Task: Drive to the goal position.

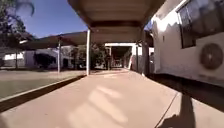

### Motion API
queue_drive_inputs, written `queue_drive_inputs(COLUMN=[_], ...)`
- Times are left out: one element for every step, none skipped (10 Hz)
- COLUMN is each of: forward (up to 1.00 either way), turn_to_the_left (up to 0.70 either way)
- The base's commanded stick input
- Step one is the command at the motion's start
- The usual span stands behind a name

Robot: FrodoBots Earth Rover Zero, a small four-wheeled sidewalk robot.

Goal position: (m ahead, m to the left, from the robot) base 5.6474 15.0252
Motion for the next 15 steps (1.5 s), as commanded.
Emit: queue_drive_inputs(forward=[0.7, 0.7, 0.7, 0.7, 0.7, 0.7, 0.7, 0.7, 0.7, 0.7, 0.7, 0.7, 0.7, 0.7, 0.7], turn_to_the_left=[0.0, 0.0, 0.0, 0.0, 0.0, 0.0, 0.0, 0.0, 0.0, 0.0, 0.0, 0.0, 0.0, 0.0, 0.0])
